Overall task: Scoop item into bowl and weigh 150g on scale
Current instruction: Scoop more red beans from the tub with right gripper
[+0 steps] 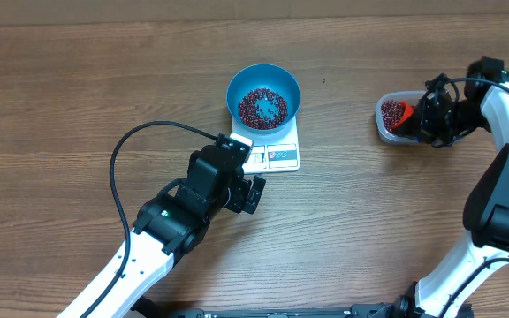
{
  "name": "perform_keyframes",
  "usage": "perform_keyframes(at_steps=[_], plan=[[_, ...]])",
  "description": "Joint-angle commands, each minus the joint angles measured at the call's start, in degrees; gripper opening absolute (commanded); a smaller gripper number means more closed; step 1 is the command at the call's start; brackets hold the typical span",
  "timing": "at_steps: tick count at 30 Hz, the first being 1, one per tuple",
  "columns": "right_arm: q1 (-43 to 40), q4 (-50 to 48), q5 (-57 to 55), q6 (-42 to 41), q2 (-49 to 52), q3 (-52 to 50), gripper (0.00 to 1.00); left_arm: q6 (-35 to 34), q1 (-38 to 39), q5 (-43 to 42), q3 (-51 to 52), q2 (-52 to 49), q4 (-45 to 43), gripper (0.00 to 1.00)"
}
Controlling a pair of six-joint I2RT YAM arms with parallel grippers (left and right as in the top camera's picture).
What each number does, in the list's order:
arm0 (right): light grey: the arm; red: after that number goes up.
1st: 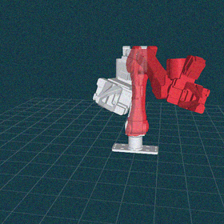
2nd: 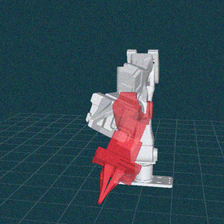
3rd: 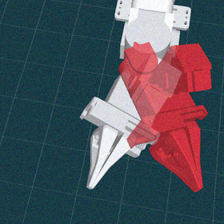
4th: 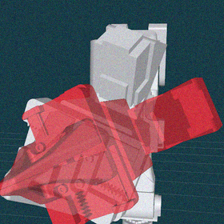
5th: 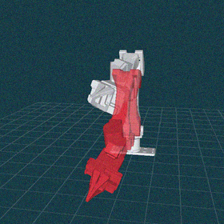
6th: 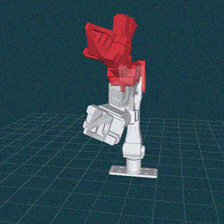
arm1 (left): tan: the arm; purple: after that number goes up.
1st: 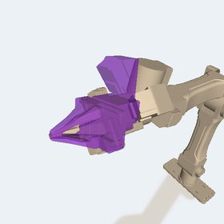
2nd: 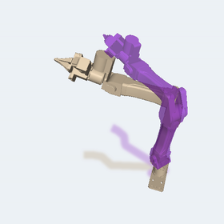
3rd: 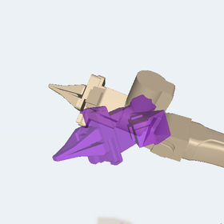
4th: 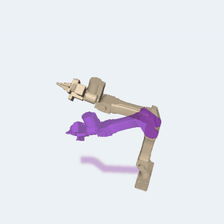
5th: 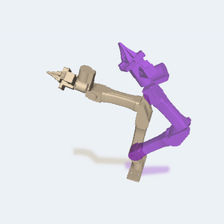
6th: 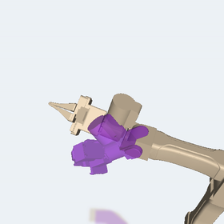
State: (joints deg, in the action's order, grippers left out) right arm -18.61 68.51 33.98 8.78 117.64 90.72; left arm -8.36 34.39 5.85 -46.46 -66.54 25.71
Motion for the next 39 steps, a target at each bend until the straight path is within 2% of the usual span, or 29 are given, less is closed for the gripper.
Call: perform_keyframes(at_steps=[1, 15, 22, 32, 39], plan=[[-0.98, 0.42, 5.40, -0.15, 1.01, -0.68, 0.04, 0.66, -0.35, 0.72, -0.31, -0.20, -0.02, 1.00], [-4.98, 1.84, 10.03, 0.44, 1.01, -0.68, 0.04, 0.68, -0.35, 0.70, -0.31, -0.20, -0.02, 0.99], [-6.91, 2.97, 15.89, 4.09, 1.01, -0.68, 0.04, 0.66, -0.35, 0.72, -0.31, -0.20, -0.02, 1.00], [-10.78, 8.76, 21.00, 12.98, 1.01, -0.66, 0.04, 0.66, -0.35, 0.70, -0.31, -0.20, -0.02, 1.00], [-11.72, 15.78, 30.47, 25.94, 1.01, -0.66, 0.04, 0.68, -0.35, 0.72, -0.31, -0.20, -0.02, 1.00]])
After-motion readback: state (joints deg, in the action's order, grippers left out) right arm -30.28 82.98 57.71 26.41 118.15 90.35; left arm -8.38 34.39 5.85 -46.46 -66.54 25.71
